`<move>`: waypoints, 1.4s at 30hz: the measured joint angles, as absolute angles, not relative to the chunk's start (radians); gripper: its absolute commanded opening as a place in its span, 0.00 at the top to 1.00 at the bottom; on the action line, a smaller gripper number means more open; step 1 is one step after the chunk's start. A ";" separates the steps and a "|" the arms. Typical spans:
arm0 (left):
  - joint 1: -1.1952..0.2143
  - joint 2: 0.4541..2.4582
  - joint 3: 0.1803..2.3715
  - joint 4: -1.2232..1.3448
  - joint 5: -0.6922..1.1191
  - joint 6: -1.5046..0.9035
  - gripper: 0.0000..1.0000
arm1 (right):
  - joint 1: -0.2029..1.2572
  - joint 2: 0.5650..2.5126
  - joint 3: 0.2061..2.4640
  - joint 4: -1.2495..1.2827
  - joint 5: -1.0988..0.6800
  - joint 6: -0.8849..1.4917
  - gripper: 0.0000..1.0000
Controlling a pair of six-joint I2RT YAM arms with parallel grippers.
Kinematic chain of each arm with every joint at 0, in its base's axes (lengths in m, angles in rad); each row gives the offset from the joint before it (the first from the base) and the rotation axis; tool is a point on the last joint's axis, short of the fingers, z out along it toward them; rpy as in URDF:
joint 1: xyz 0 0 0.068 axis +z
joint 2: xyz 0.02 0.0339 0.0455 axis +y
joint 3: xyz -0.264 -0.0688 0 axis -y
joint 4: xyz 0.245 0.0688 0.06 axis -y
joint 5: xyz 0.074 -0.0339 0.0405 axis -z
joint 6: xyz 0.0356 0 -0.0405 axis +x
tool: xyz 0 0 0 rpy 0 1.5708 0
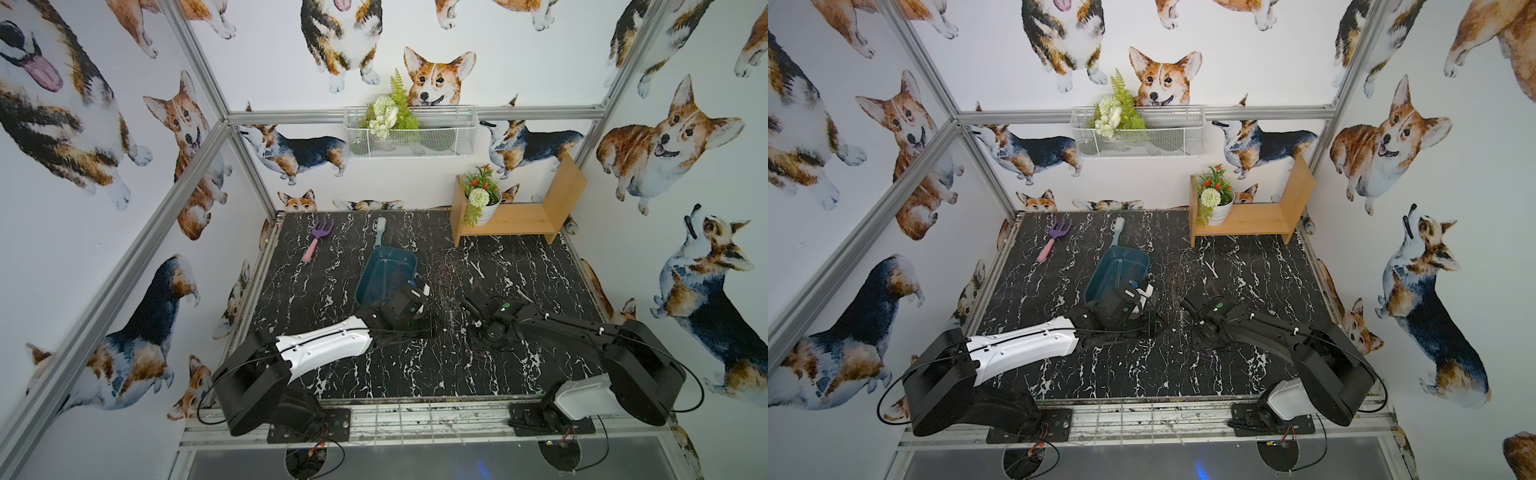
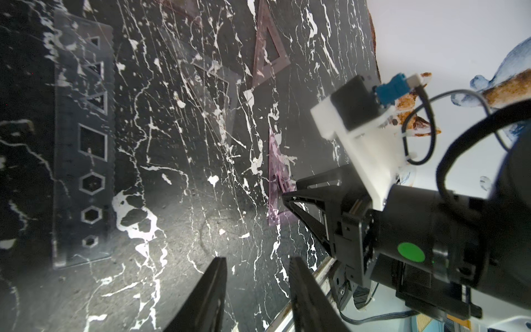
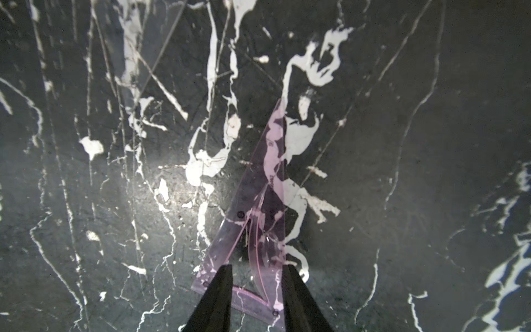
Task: Put the scattered rulers into the storage box
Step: Pick up the ruler from the center of the board.
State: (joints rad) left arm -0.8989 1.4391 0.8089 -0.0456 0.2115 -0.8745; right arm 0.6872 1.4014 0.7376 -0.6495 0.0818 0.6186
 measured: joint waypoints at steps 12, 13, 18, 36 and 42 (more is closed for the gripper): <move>-0.930 1.464 0.790 -0.002 0.210 -0.904 0.58 | 0.698 1.429 0.738 -0.649 0.105 0.623 0.65; -0.931 1.465 0.786 0.002 0.210 -0.912 0.58 | 0.698 1.431 0.738 -0.649 0.105 0.623 0.65; -0.935 1.473 0.760 0.034 0.218 -0.926 0.57 | 0.700 1.443 0.738 -0.649 0.106 0.623 0.67; -0.951 1.488 0.653 0.163 0.241 -1.008 0.53 | 0.713 1.458 0.731 -0.636 0.121 0.624 0.76; -0.964 1.533 0.653 0.220 0.260 -1.036 0.52 | 0.713 1.452 0.720 -0.624 0.116 0.626 0.78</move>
